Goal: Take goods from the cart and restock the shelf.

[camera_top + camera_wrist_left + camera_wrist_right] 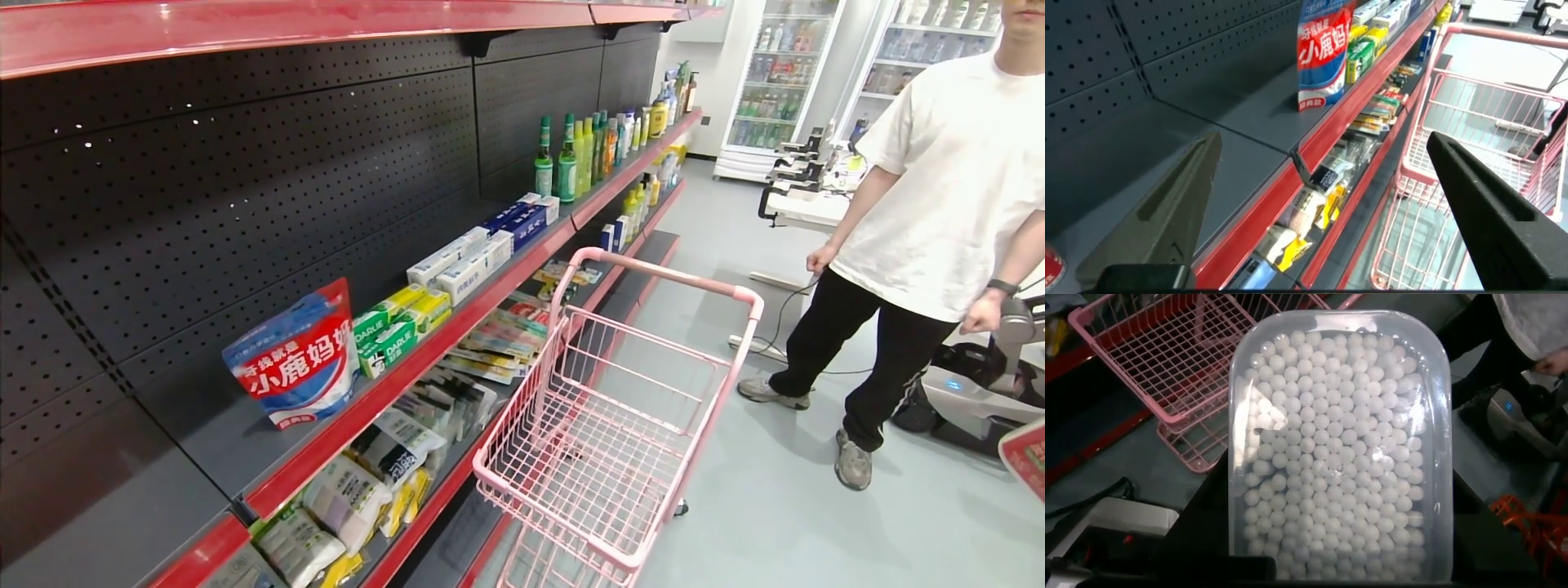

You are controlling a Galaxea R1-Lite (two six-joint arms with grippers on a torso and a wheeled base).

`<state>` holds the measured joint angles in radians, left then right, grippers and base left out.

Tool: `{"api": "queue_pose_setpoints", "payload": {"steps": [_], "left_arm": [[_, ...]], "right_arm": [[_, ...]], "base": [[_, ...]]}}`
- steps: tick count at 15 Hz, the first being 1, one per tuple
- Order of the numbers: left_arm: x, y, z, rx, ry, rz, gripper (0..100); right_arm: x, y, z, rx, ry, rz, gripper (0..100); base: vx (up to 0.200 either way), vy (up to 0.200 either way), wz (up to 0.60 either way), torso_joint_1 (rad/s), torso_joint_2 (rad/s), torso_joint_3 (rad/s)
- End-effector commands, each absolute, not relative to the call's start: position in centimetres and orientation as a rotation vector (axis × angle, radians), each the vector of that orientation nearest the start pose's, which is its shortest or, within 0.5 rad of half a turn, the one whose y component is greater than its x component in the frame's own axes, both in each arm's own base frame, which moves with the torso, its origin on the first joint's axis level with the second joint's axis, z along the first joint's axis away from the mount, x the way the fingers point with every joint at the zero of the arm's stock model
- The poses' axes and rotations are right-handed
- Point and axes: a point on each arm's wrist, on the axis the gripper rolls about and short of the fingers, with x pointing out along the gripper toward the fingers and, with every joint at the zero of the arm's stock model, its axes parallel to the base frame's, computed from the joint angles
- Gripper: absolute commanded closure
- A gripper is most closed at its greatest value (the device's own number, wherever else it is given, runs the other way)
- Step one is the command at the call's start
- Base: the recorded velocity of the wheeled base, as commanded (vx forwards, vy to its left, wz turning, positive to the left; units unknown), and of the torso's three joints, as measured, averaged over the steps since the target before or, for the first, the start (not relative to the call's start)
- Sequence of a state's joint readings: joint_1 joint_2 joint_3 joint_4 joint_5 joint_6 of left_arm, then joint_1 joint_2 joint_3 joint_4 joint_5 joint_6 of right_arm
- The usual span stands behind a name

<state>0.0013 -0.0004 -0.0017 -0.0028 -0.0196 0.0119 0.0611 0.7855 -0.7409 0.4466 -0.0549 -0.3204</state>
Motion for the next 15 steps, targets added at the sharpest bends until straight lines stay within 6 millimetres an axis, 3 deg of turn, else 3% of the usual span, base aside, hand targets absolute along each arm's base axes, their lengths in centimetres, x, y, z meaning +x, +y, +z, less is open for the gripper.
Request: {"api": "queue_pose_setpoints", "payload": {"steps": [1,8,15], "left_arm": [[-2.29,-0.05,7.62,0.012,-0.005,-0.018,0],[-2.29,-0.05,7.62,0.012,-0.005,-0.018,0],[-2.29,-0.05,7.62,0.012,-0.005,-0.018,0]], "right_arm": [[5.72,0.23,23.04,-0.349,0.493,0.087,100],[5.73,0.21,22.48,-0.375,0.511,0.093,100],[5.76,0.25,22.1,-0.388,0.521,0.105,100]], "base": [[0.0,0.0,0.0,0.09,-0.18,-0.09],[0.0,0.0,0.0,0.036,-0.07,-0.036],[0.0,0.0,0.6,0.004,0.0,-0.002]]}}
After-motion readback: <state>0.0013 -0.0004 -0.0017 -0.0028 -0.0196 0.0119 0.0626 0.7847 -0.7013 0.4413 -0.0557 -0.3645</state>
